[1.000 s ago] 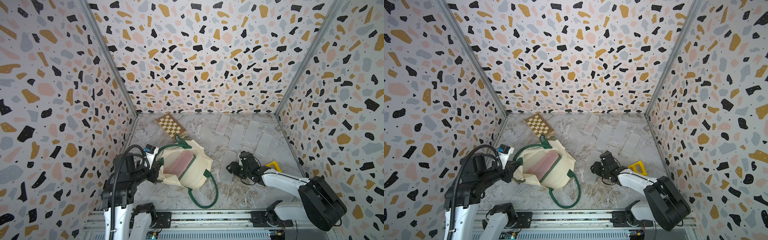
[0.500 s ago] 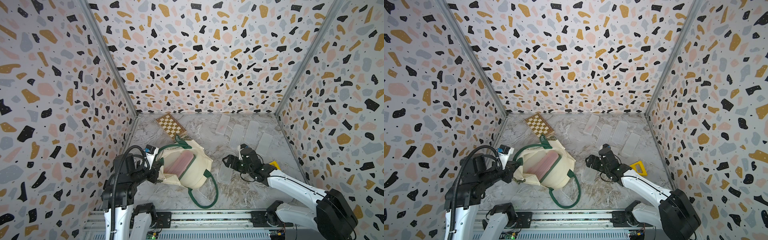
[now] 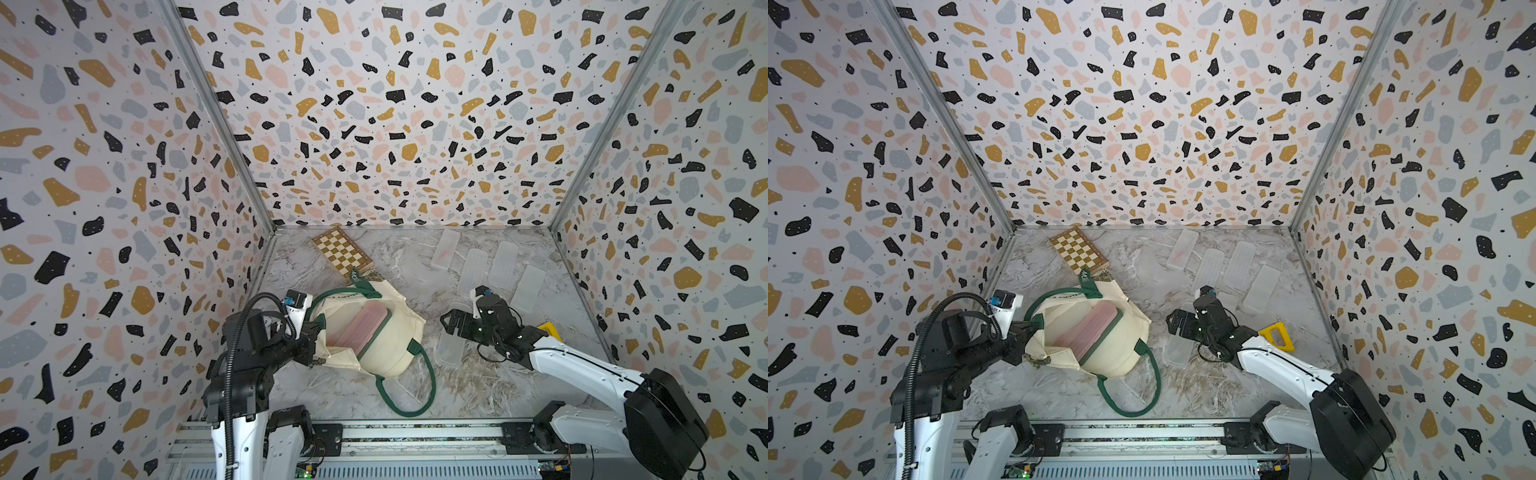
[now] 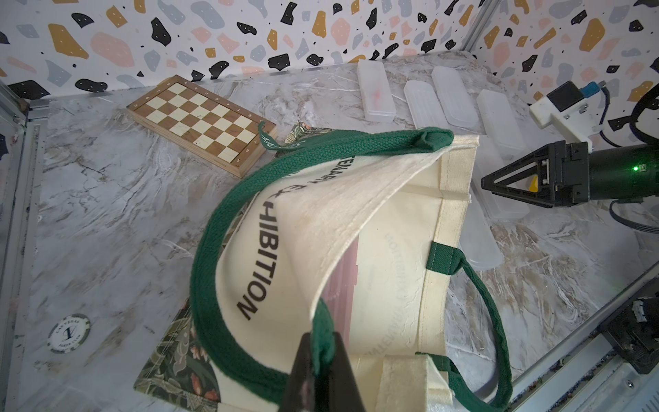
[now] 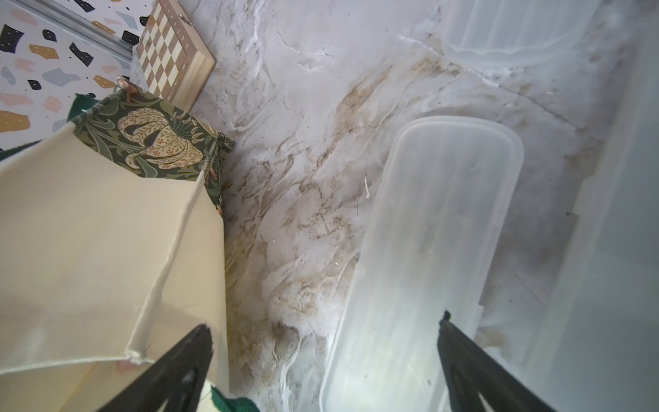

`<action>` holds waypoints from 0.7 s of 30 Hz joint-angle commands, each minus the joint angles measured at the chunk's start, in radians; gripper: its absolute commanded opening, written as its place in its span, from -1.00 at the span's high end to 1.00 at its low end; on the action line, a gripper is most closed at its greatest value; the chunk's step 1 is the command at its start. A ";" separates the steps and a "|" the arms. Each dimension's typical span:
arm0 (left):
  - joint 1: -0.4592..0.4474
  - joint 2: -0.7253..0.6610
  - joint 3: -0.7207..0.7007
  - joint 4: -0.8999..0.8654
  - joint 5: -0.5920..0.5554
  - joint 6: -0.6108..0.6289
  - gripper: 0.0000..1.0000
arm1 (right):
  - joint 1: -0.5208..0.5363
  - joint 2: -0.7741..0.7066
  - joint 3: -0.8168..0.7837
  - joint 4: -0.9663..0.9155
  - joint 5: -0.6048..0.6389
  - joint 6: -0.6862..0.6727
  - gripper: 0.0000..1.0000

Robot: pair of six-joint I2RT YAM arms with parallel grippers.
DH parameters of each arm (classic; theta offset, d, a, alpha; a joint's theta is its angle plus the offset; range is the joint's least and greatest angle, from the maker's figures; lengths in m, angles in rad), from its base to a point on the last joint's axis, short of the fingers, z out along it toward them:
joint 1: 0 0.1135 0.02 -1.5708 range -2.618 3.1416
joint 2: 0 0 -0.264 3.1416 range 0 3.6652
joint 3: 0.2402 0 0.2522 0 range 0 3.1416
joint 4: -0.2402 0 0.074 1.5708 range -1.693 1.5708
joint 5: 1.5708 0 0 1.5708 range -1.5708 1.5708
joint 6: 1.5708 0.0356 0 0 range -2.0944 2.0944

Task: Take out the pencil case from the canvas bag
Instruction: Place the pencil case at the center of the board.

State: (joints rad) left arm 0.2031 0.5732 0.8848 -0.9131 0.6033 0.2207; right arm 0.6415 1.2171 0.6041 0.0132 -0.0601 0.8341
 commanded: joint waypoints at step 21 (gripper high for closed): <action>0.011 0.215 0.162 -0.059 0.131 0.028 1.00 | 0.277 -0.026 0.068 0.468 0.083 -0.281 -0.99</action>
State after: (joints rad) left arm 0.2077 0.7925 1.0130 -0.9649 0.7002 0.2291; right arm 0.8848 1.2228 0.6304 0.4347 0.0158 0.6113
